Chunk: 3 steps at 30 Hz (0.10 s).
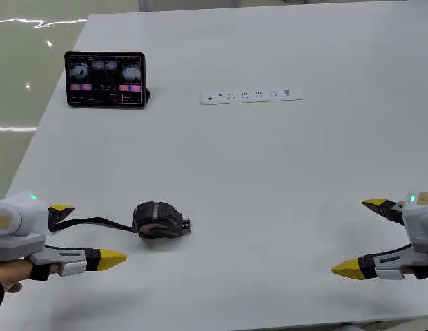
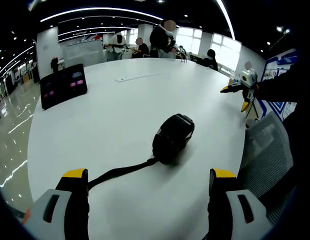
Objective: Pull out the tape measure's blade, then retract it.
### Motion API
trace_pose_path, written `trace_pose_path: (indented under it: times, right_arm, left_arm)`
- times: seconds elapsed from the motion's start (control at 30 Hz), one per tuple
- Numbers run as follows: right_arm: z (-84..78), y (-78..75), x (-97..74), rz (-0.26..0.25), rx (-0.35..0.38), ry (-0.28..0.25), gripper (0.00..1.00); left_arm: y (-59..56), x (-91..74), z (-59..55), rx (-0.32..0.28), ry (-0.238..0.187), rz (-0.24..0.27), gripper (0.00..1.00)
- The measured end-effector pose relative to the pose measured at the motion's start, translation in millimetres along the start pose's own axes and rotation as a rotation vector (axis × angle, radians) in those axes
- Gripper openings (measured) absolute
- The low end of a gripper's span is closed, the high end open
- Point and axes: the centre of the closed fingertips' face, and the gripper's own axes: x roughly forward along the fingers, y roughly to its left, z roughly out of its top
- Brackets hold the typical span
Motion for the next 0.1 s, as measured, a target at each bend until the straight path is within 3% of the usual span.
trace_pose_path:
  times: [0.1]
  right_arm:
    - [-1.0,-0.1,-0.1,-0.002,-0.002,0.004,0.99]
  left_arm:
    - [0.3,-0.2,-0.6,0.000,-0.001,0.001,0.99]
